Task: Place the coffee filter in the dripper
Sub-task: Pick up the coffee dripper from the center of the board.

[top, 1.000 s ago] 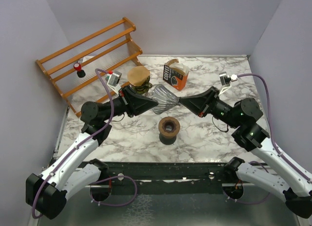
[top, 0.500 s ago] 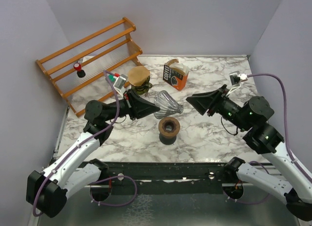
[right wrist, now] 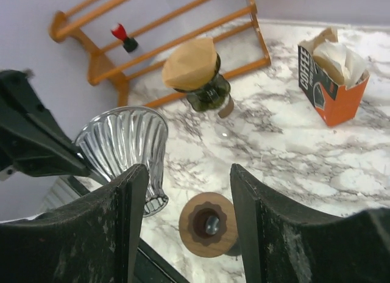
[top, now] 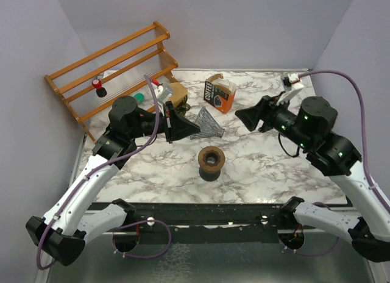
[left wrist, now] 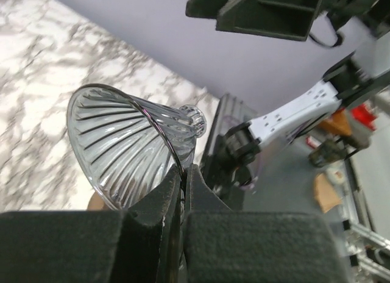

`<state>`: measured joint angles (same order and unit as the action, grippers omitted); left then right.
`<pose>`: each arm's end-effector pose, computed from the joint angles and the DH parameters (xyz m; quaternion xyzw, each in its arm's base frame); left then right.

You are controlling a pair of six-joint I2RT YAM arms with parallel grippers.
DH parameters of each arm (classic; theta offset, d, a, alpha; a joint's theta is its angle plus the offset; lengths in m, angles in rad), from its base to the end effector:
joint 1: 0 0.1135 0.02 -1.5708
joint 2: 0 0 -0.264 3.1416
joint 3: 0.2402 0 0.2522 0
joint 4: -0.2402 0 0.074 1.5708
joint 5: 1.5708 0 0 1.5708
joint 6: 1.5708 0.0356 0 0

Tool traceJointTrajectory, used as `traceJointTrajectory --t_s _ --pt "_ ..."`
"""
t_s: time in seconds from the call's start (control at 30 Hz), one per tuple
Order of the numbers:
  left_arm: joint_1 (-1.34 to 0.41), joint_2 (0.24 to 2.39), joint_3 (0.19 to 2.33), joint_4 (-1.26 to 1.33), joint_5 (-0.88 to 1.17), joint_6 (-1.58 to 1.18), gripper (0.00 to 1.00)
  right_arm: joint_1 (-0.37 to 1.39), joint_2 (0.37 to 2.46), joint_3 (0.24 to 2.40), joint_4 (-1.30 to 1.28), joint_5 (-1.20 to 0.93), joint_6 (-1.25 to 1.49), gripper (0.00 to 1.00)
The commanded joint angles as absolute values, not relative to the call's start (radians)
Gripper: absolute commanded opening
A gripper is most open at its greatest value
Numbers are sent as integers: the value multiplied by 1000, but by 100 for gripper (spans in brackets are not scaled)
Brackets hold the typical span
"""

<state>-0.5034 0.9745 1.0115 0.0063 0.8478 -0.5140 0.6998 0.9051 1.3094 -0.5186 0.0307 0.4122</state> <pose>0.1726 -0.1255 0.4052 0.2937 0.6320 -0.5691 0.4364 0.1288 0.1070 0.4602 -0.0968 0.7400 0.3415 0.5713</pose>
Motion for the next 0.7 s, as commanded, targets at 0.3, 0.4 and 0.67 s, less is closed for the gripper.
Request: traceJointTrajectory --t_s 0.3,0.4,0.67 --pt "-881 1161 1402 -761 229 96 0 696 1144 1493 -763 -61 320 63" --pt "-957 1202 1446 -830 86 133 0 696 1171 1509 -780 -82 319 63" --pt "-1111 1267 1526 -902 -200 258 0 696 1265 1585 -857 -119 309 62"
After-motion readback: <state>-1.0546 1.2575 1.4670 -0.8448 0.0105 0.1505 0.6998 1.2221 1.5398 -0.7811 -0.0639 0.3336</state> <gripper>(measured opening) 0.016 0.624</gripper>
